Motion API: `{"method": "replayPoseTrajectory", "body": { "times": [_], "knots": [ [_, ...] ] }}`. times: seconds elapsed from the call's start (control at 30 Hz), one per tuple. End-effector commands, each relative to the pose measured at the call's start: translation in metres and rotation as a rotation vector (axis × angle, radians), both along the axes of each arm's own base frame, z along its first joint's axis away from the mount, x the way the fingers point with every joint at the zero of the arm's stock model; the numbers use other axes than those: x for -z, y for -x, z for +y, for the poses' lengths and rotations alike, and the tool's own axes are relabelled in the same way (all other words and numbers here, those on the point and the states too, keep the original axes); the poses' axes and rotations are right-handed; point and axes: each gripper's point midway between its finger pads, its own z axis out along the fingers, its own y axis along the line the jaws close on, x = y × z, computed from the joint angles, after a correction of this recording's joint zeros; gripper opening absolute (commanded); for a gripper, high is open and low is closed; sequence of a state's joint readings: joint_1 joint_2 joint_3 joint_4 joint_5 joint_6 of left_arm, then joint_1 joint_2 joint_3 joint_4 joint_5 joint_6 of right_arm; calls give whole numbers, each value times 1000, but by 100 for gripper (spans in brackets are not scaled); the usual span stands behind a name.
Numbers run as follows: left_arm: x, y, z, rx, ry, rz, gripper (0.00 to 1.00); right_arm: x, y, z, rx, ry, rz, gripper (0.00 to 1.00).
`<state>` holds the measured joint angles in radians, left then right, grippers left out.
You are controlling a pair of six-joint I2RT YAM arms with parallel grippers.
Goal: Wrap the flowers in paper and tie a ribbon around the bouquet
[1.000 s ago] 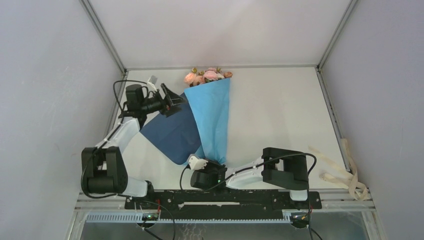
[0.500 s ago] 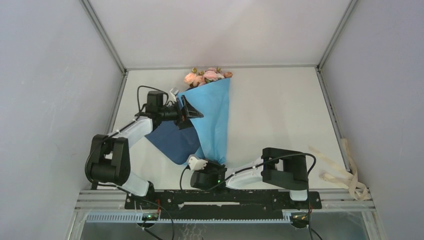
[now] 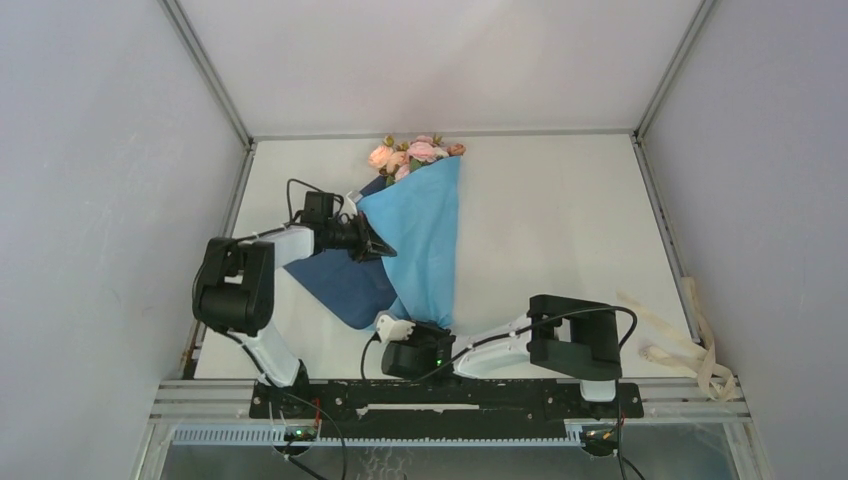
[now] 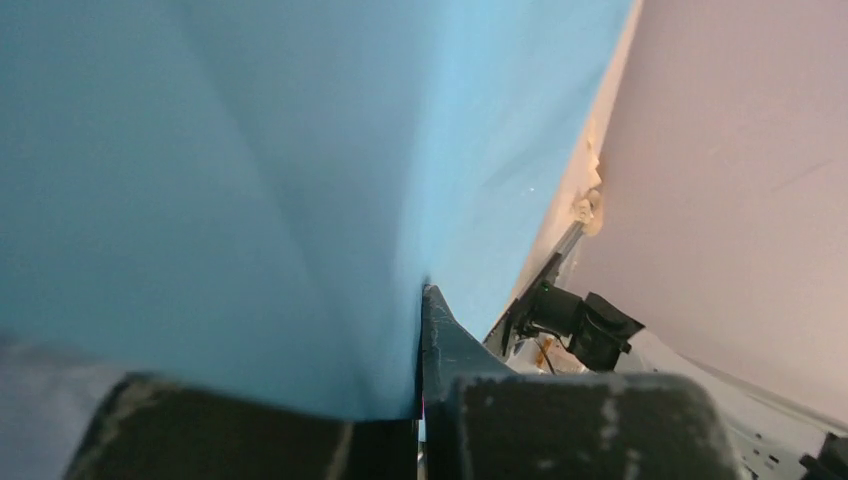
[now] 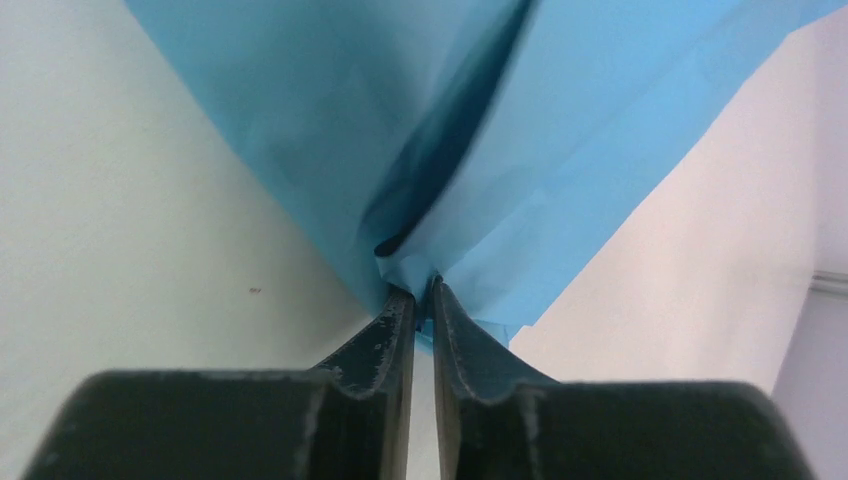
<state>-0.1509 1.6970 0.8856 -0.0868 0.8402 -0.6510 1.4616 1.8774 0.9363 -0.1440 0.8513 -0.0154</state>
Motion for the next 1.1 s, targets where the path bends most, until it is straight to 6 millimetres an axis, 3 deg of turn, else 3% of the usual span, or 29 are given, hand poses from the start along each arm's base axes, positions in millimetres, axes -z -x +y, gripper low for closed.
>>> {"method": "replayPoseTrajectory", "body": {
  "times": [0.0,0.17,0.3,0.4,0.5,0.57,0.73,0.87,1.0,1.07],
  "knots": [
    [27,-23,19,-16,-74,-9,0,-24,16,9,-61,-42,78,27],
    [60,-16,26,-16,-88,72,0,-46,34,-4,-112,-61,175,47],
    [67,-11,26,-5,-85,93,0,-79,54,-9,-186,-143,278,50],
    [67,-11,26,-4,-84,91,0,-112,65,-3,-254,-290,368,50],
    [65,-13,27,-5,-86,81,0,-136,47,7,-243,-522,451,50],
    [64,-14,27,-6,-84,78,0,-142,21,17,-176,-687,469,46],
    [61,-13,27,-6,-84,74,0,-114,-21,40,-58,-790,521,34],
    [63,-11,27,-4,-84,80,0,-62,-32,39,56,-740,586,21],
    [63,-11,27,-3,-84,82,0,-17,-12,11,181,-691,677,14],
    [63,-13,27,-4,-89,76,0,-11,7,0,210,-700,716,12]
  ]
}}
